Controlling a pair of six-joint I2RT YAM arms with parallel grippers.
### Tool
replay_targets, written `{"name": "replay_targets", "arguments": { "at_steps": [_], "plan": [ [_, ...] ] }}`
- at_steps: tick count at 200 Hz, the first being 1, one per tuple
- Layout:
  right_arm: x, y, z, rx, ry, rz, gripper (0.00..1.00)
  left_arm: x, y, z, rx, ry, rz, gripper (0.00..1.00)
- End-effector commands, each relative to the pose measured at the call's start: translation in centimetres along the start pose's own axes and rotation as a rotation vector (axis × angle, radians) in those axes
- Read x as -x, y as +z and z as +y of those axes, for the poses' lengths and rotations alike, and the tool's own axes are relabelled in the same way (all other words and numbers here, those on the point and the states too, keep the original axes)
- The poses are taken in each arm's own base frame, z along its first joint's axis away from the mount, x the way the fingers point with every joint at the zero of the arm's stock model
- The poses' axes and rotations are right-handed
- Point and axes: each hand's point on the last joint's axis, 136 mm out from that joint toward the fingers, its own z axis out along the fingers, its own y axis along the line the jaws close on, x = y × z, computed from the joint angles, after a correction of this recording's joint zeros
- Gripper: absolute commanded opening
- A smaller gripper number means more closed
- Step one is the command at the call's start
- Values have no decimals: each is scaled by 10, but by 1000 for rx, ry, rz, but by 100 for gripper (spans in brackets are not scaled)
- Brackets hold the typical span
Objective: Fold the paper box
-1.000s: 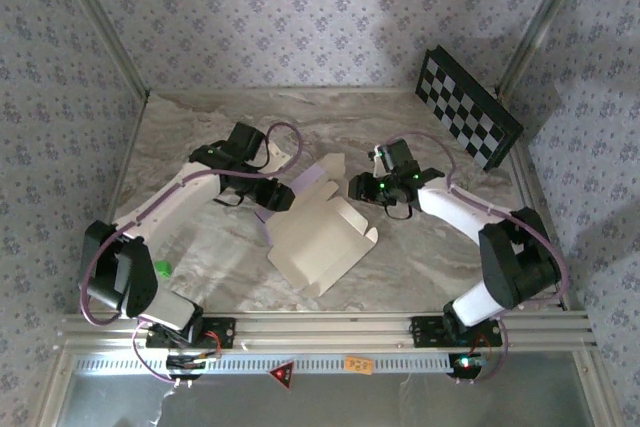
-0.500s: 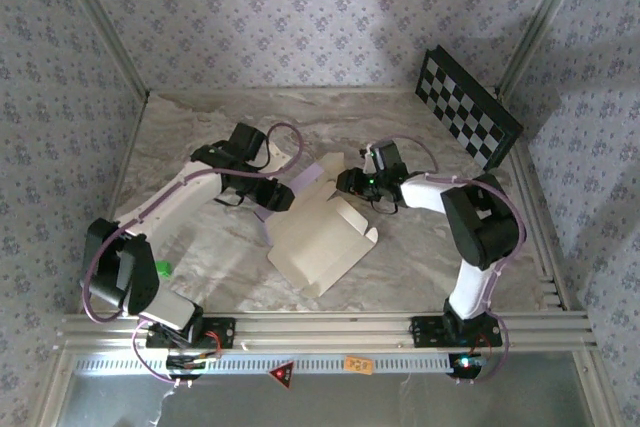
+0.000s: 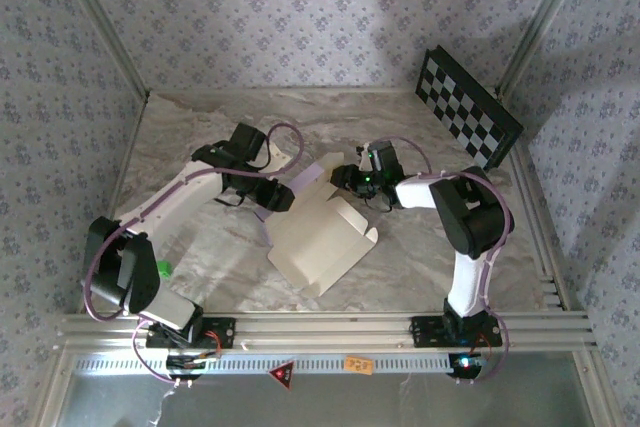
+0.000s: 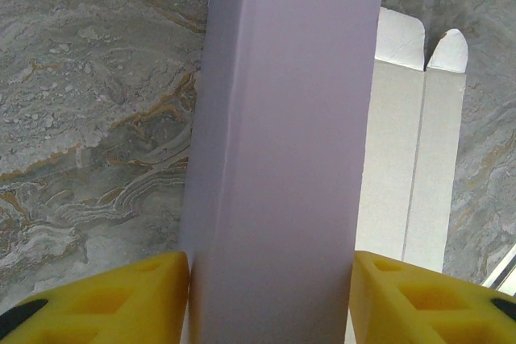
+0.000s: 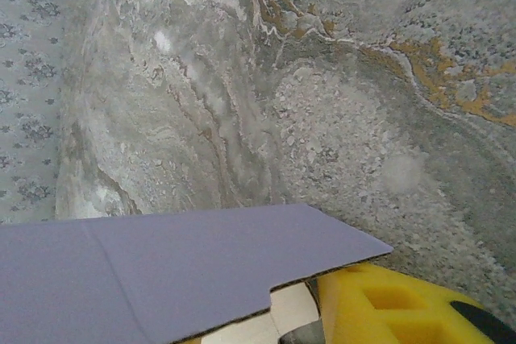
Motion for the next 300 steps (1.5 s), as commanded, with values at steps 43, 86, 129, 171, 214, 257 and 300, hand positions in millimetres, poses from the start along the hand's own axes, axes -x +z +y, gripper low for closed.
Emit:
{"name": "replay_targets", "arguments": {
  "at_steps": [43, 86, 129, 171, 214, 257, 300],
  "plan": [
    [-8, -10, 16, 51, 13, -1, 41, -8, 5, 1, 5, 1, 39, 54],
    [-12, -16, 34, 102, 22, -4, 41, -9, 7, 2, 8, 0, 43, 55],
    [-25, -9, 49, 143, 28, 17, 41, -10, 8, 2, 7, -4, 49, 55],
    [-35, -2, 45, 134, 52, 31, 38, -11, 8, 3, 9, -4, 53, 54],
    [-21, -19, 14, 21, 109, -46, 27, -12, 8, 3, 7, -7, 56, 55],
    [-3, -12, -5, 9, 163, -69, 18, -11, 8, 3, 7, -7, 58, 55],
    [7, 5, 2, 75, 175, -55, 24, -11, 9, 3, 4, -10, 61, 54]
  ]
}}
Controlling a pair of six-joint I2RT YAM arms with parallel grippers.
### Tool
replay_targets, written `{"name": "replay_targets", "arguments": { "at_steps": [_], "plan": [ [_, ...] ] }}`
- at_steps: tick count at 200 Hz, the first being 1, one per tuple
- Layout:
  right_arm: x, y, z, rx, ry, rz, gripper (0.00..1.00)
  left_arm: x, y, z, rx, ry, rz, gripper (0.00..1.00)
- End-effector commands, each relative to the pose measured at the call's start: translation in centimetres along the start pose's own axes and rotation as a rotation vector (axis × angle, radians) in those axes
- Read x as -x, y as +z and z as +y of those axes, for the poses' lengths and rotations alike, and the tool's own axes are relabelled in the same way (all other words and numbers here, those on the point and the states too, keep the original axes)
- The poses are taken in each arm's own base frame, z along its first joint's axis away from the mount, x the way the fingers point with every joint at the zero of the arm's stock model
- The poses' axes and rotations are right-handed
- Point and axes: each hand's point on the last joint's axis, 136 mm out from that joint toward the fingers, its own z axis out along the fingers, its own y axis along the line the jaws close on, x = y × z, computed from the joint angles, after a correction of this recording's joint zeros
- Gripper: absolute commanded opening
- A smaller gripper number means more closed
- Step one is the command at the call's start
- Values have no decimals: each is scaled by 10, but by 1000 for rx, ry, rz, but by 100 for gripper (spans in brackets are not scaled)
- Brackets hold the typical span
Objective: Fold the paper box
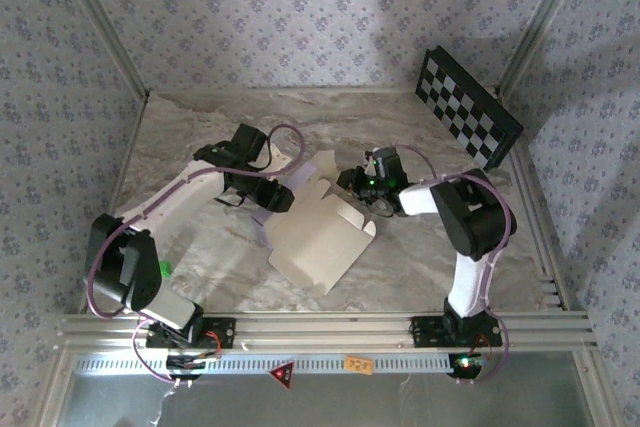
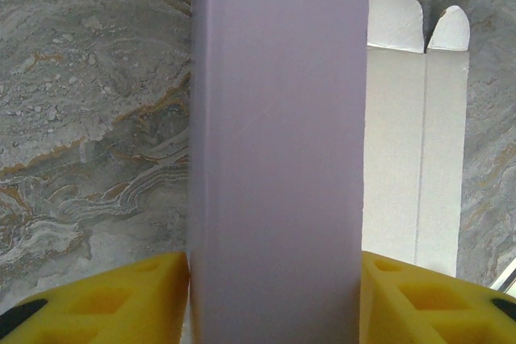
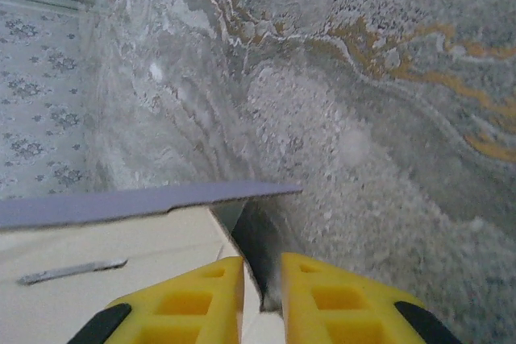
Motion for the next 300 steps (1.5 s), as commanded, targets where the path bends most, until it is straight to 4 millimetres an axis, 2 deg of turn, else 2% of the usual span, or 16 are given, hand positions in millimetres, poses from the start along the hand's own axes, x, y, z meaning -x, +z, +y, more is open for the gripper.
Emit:
{"name": "replay_targets", "arguments": {
  "at_steps": [1, 57, 141, 182, 219, 240, 268, 300],
  "plan": [
    [7, 10, 13, 62, 9, 7, 25, -8, 4, -2, -9, -1, 38, 54],
    [-4, 19, 22, 127, 30, 45, 27, -7, 4, -1, -7, -3, 41, 55],
    [-22, 12, 35, 169, 43, 65, 27, -8, 6, 0, -5, -3, 48, 54],
    [-32, 16, 46, 199, 38, 80, 27, -9, 7, -1, -8, -4, 51, 55],
    [-39, 18, 55, 216, 25, 87, 37, -10, 8, -1, -8, -8, 56, 54],
    [-41, 18, 57, 218, 22, 89, 38, -11, 9, -2, -9, -8, 59, 54],
    [-46, 19, 61, 221, 16, 98, 39, -12, 10, -1, -8, -9, 63, 54],
    [-56, 25, 58, 205, 15, 119, 35, -11, 11, -2, -10, -9, 65, 55]
  ]
}}
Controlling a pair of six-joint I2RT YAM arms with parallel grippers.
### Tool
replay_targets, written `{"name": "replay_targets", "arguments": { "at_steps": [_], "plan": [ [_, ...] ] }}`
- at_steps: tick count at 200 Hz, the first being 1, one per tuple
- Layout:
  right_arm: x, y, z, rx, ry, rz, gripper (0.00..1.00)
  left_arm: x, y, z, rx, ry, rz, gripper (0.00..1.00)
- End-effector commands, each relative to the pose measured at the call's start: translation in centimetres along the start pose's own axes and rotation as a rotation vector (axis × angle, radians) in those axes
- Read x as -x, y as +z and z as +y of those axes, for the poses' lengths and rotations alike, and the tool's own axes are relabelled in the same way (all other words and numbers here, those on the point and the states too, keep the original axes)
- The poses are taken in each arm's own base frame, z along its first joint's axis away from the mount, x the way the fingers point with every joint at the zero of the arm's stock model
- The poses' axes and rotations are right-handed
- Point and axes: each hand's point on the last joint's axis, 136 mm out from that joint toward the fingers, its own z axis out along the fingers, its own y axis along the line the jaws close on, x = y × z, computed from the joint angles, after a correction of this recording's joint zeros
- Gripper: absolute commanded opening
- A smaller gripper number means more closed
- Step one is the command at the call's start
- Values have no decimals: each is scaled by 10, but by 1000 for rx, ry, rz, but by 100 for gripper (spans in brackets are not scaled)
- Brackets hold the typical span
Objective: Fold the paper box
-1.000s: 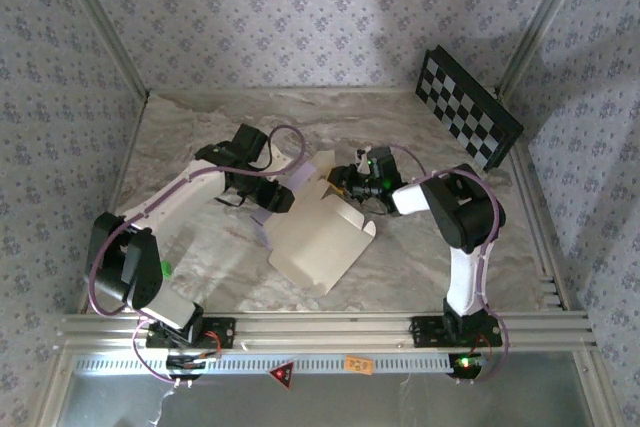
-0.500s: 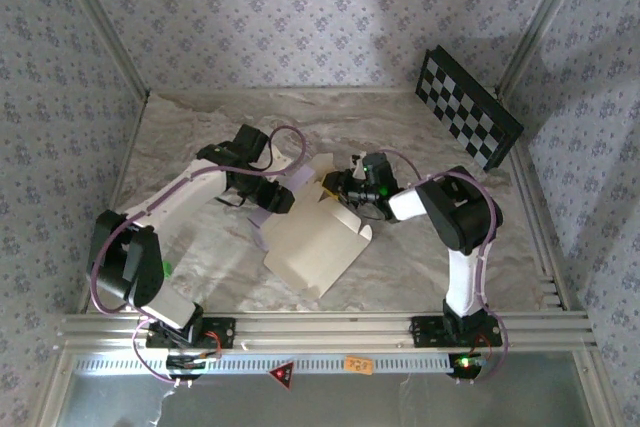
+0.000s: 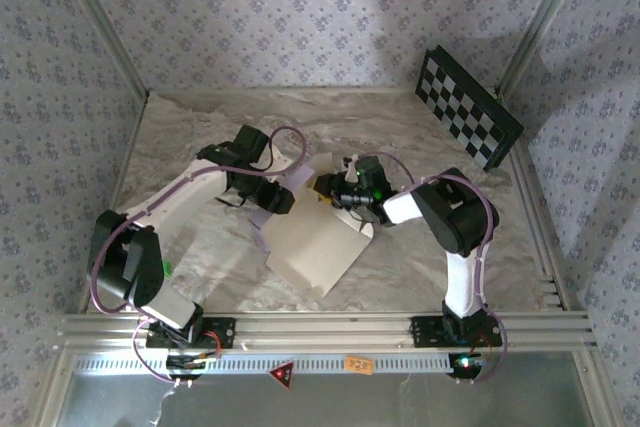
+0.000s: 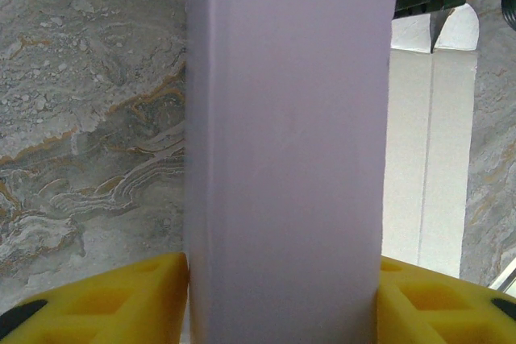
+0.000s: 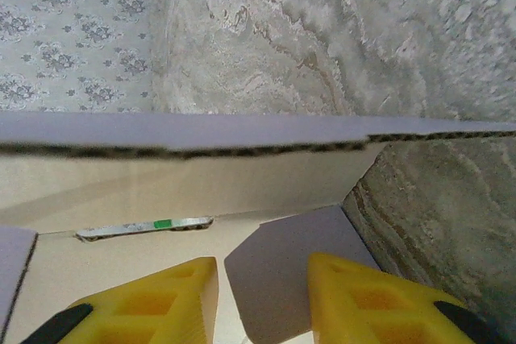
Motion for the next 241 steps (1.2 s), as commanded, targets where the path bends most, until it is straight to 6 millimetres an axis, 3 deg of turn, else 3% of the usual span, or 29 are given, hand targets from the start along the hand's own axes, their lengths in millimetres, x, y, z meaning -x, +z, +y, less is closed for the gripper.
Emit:
{"name": "replay_targets", "arguments": {
  "at_steps": [1, 56, 133, 166, 183, 219, 241],
  "plan": [
    [-6, 3, 9, 17, -10, 9, 35, -6, 5, -2, -7, -1, 37, 54],
    [-22, 11, -10, -44, 10, 44, 40, -8, 5, -2, -3, -1, 41, 54],
    [-40, 14, -58, -266, 46, 88, 26, -10, 4, -2, 1, -3, 48, 55],
    [-46, 6, -79, -422, 19, 125, 21, -11, 5, -2, 4, -2, 51, 54],
    [-43, -1, -74, -443, -18, 135, 20, -12, 5, -2, 4, -2, 55, 54],
    [-23, -21, -31, -363, -140, 83, 24, -13, 6, -1, 6, -2, 59, 55],
    [-13, -41, -20, -356, -179, 61, 28, -13, 6, -3, 5, 3, 67, 54]
  ]
}}
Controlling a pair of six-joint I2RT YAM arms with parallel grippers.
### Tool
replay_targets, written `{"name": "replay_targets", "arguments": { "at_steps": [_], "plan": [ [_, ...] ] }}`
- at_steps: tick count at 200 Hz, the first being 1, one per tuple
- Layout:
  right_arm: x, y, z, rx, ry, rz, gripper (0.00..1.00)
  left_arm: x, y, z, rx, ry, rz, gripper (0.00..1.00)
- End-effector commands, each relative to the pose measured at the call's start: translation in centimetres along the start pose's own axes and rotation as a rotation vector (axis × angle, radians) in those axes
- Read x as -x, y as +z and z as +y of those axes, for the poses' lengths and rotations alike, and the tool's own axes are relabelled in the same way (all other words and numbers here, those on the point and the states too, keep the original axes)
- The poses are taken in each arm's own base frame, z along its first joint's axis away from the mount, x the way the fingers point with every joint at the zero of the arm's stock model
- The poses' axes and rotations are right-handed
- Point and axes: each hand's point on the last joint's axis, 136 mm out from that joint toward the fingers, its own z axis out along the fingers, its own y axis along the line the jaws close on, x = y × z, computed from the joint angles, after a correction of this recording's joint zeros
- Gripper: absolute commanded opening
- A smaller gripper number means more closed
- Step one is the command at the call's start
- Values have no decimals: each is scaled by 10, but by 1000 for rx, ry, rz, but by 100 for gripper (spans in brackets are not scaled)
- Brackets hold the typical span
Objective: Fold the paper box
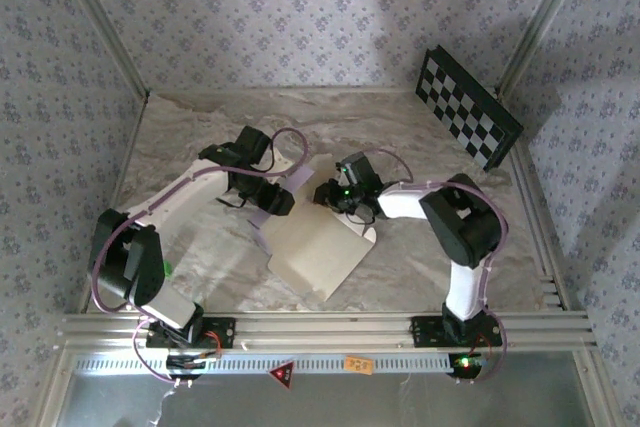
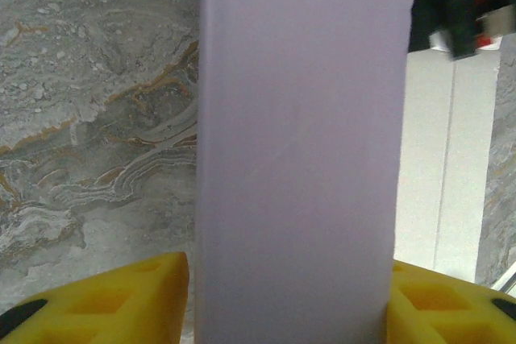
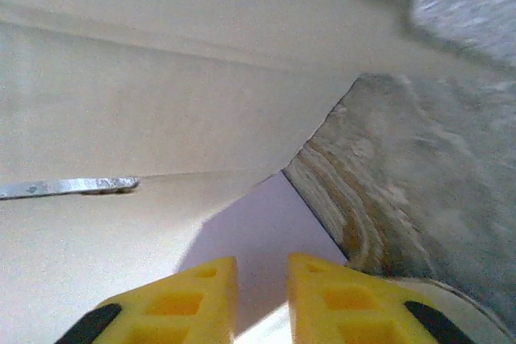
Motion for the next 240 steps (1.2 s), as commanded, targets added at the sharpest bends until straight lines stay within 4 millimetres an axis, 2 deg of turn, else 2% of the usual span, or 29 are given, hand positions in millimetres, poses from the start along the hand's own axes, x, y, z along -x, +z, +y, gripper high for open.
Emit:
{"name": "replay_targets", "arguments": {
  "at_steps": [1, 30, 71, 90, 122, 142, 167, 188, 193, 217, 240],
  "plan": [
    [3, -27, -12, -66, -56, -9, 28, -8, 3, -3, -8, 2, 41, 55],
    [18, -52, -9, -51, -58, -60, 28, -9, 3, -5, -12, 14, 49, 55],
    [41, -77, 8, -30, -113, -124, 28, -11, 6, -9, -16, 29, 62, 54],
    [47, -87, 8, -72, -176, -138, 29, -12, 5, -10, -17, 32, 65, 55],
    [55, -98, 9, -102, -446, -133, 40, -12, 5, -10, -17, 36, 69, 54],
    [59, -98, 18, -39, -616, -92, 49, -12, 5, -10, -18, 36, 69, 54],
    [62, -90, 26, 17, -793, -42, 51, -12, 6, -10, -19, 35, 71, 55],
    [63, -80, 32, 50, -892, 17, 51, -12, 7, -10, -20, 34, 73, 55],
    [70, -80, 41, 63, -920, 9, 51, -12, 7, -10, -21, 33, 72, 54],
    [74, -67, 42, 88, -944, 60, 49, -13, 8, -10, -20, 32, 73, 54],
    [72, -61, 42, 110, -951, 99, 42, -12, 7, -9, -18, 33, 72, 54]
  ]
}}
